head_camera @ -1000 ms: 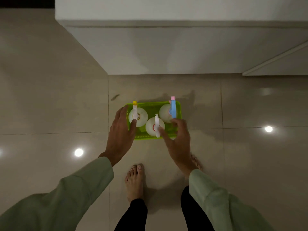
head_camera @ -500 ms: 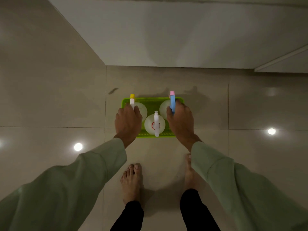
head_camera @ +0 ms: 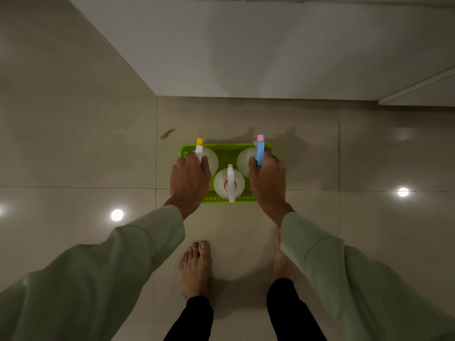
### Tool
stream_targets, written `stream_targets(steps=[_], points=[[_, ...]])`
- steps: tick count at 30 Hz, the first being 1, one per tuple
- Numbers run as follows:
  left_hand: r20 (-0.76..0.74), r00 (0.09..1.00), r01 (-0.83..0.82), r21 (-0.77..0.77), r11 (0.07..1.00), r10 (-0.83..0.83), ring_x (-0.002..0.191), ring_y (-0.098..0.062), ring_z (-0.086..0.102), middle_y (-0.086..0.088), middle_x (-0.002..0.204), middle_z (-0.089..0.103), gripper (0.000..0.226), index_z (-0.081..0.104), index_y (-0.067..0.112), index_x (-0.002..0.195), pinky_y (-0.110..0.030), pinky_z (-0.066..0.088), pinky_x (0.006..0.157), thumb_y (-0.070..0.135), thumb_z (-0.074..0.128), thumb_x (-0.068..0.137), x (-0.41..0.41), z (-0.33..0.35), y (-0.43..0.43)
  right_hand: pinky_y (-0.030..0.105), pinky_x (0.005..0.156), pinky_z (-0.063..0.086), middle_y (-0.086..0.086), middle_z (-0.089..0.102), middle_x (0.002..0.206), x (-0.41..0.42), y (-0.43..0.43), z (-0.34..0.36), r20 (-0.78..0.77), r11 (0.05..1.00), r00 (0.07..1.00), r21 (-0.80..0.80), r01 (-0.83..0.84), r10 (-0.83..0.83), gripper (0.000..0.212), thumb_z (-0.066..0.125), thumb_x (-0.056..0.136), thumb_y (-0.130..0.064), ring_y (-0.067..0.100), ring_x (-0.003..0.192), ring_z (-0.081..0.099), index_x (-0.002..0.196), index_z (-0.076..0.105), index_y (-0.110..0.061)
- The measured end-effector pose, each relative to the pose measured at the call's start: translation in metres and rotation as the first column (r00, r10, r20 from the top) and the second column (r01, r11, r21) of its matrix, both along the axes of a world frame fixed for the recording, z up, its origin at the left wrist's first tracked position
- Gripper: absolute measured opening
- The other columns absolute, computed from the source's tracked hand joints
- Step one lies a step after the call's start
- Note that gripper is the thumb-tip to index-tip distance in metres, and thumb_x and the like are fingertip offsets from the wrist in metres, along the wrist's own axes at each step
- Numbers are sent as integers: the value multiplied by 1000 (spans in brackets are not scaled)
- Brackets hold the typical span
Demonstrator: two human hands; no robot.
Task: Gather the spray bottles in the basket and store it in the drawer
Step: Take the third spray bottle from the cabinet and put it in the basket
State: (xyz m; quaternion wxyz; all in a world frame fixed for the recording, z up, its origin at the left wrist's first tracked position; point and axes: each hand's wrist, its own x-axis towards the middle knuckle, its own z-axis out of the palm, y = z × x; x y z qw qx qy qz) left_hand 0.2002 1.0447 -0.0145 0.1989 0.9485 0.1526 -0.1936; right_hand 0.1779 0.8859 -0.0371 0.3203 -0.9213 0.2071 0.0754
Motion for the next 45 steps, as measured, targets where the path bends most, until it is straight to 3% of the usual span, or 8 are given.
stream_targets(steps=[4,15,18,21,23,27,34,45], points=[[-2,1000,13,-7,1000,-13,73,-27,38,-27,94,63,37,59,-4,99,-38,31,65,31,45,101,0,2,3,34,64,43,20,63,85,0,1,1,-4,1000,1000,15,14,-14,25,53,101,-18,31,76,61,110,59,4],[-38,999,36,-7,999,-37,74,-27,39,-25,98,63,38,58,-1,105,-37,30,68,34,44,101,1,3,4,42,65,48,12,53,77,3,-3,0,9,998,1000,55,-30,30,16,57,98,-14,31,70,56,98,58,2],[-50,998,36,-26,999,-37,78,-31,44,-25,100,63,39,56,1,109,-37,31,69,36,42,101,0,5,5,43,66,49,11,54,81,3,-5,0,-7,996,999,79,-45,45,22,58,98,-18,28,70,54,105,57,2],[-57,998,17,-72,997,-21,83,-33,49,-23,102,64,42,53,3,114,-37,34,71,41,43,100,-2,7,7,42,77,53,14,63,106,-1,-6,7,-20,991,999,129,-26,29,46,66,94,-32,27,87,61,127,53,-3],[-50,999,4,-105,994,-10,87,-34,51,-21,104,65,44,51,6,119,-37,36,73,44,43,99,-4,10,9,40,80,53,13,60,119,-8,-1,16,70,999,997,46,22,-25,54,66,93,-40,26,99,61,132,51,-4],[-17,1000,-22,-165,986,19,97,-39,55,-20,107,67,51,46,11,132,-38,38,77,49,42,98,-12,18,15,39,76,51,7,62,108,-31,23,36,246,989,969,-143,35,2,46,57,95,-47,23,95,59,122,57,-10],[-23,999,-33,-129,991,30,101,-38,56,-19,111,68,53,56,9,122,-37,37,78,53,40,98,-18,18,23,34,65,43,10,73,94,-46,59,27,-125,985,980,-64,-161,152,34,57,95,-35,34,89,69,121,56,-15],[-42,998,-61,-113,992,56,96,-38,53,-20,105,65,48,59,8,114,-37,36,76,49,41,98,-7,11,14,35,66,46,14,73,92,-40,59,22,-121,989,983,-38,-143,137,31,55,97,-33,34,86,69,116,59,-9]])
